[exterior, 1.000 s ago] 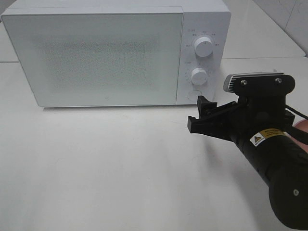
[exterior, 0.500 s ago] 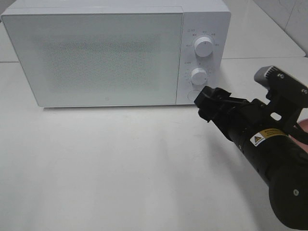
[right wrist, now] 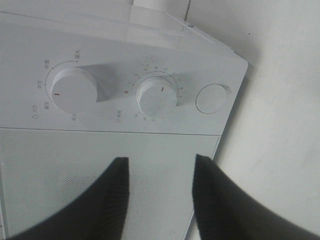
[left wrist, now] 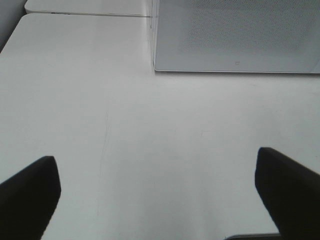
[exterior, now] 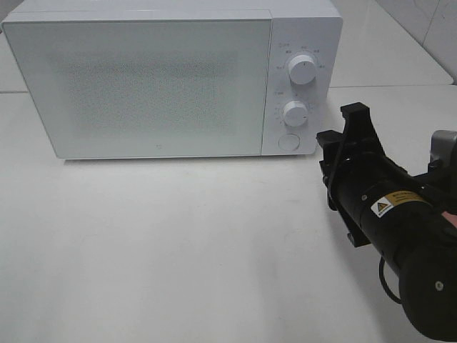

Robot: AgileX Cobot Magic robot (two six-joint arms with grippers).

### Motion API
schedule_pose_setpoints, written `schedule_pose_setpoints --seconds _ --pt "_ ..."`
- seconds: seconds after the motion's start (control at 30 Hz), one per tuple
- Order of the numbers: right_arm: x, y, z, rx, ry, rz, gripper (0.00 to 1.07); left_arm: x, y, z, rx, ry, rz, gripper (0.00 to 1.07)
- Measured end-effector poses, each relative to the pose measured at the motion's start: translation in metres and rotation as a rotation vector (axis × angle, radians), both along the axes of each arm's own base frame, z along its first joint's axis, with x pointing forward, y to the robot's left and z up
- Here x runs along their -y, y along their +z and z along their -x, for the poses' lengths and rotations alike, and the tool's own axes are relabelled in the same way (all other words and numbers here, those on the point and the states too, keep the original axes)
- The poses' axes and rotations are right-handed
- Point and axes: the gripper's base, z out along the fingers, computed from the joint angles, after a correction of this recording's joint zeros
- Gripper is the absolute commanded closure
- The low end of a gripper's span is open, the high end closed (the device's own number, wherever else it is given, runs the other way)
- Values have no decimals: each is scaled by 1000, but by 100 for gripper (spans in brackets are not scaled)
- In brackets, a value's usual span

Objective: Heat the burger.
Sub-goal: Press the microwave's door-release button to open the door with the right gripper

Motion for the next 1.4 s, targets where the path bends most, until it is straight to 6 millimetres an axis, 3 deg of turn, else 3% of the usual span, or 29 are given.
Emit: schedule_pose_setpoints --seconds 0.07,0.13,0.23,0.77,1.0,1.4 --pt "0 0 0 -1 -6 -20 84 0 0 0 0 0 0 9" --pt "0 0 0 -2 -17 -63 102 0 0 0 0 0 0 9" --pt "0 -1 0 -14 -16 -68 107 0 0 0 0 0 0 9" --pt "-14 -23 -9 -117 -41 -126 107 0 0 0 0 0 0 9" --pt "-24 -31 -33 -159 -58 -174 107 0 0 0 0 0 0 9" --pt "-22 -37 -64 -191 -72 -198 107 0 0 0 0 0 0 9"
